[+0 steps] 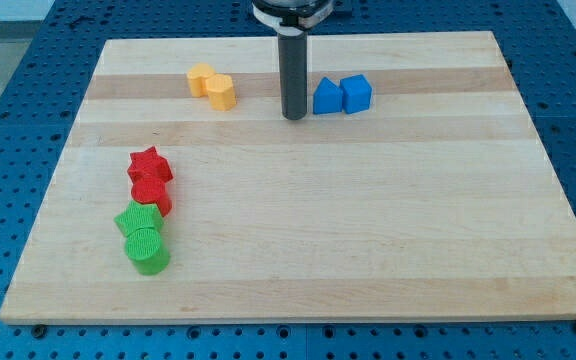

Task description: Separate yellow hexagon from yellow heart

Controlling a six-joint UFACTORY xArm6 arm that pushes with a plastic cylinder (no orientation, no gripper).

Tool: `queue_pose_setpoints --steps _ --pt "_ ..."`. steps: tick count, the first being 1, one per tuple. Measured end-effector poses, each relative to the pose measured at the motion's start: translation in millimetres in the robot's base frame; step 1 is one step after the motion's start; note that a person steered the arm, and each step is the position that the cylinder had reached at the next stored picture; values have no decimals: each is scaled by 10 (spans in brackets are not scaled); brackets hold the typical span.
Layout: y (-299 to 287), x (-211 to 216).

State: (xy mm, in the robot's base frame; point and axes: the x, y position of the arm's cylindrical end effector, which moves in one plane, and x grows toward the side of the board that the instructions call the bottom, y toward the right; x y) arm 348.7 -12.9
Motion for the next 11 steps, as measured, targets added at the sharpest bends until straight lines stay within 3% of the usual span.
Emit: queue_pose_setpoints --steps 1,3,5,6,9,11 --pt "-49 -69" --pt "-279 193" --pt "-1220 225" --pt "-1380 49" --pt "-1254 -502" --pt "-563 -554"
